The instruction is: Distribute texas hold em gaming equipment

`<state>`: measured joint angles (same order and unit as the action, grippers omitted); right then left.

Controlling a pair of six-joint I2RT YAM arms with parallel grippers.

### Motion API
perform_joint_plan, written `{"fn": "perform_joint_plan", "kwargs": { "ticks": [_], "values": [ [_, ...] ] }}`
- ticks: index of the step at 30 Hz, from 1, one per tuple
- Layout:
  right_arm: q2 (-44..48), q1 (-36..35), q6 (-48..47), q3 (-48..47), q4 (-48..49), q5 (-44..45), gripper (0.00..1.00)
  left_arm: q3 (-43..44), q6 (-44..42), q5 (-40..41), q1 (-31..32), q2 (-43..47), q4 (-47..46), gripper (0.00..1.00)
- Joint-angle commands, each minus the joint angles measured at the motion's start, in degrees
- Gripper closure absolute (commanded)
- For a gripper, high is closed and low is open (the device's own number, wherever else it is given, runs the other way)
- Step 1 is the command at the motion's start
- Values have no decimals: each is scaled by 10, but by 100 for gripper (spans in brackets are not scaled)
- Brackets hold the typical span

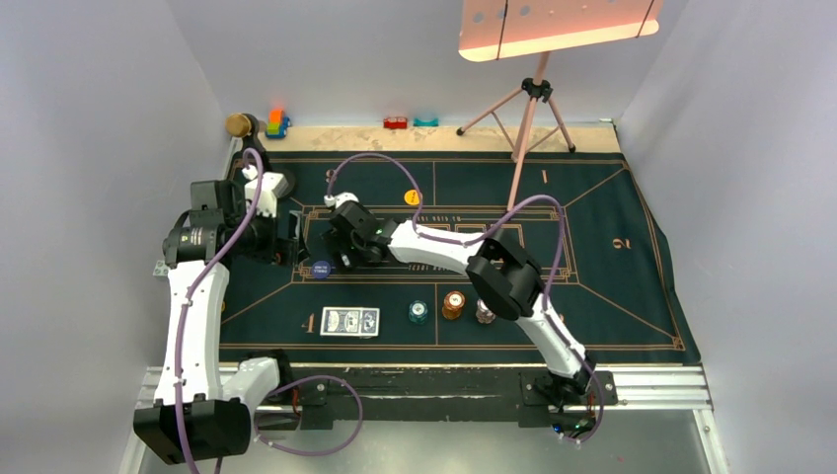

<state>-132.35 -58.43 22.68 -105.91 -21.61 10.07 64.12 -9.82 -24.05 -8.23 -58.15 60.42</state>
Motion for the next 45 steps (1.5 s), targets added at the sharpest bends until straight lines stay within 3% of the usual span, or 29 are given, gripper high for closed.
{"fn": "perform_joint_plan", "kwargs": {
  "ticks": [1,5,8,17,27,45],
  "values": [
    [124,8,-15,56,-1,18,11,7,-5,1,-2,16,-8,0],
    [218,2,-2,168,-9,34,8,-14,11,56,-3,54,-54,0],
    [271,-12,23,229,-36,50,6,-14,6,46,-3,54,-53,0],
    [349,-71,95,381,-38,99,5,0,-42,58,-3,33,-27,0],
    [338,-89,111,400,-45,126,6,-9,-47,59,-3,45,-22,0],
    [389,-94,112,464,-24,123,22,-7,-51,51,-3,46,-18,0]
  ]
}}
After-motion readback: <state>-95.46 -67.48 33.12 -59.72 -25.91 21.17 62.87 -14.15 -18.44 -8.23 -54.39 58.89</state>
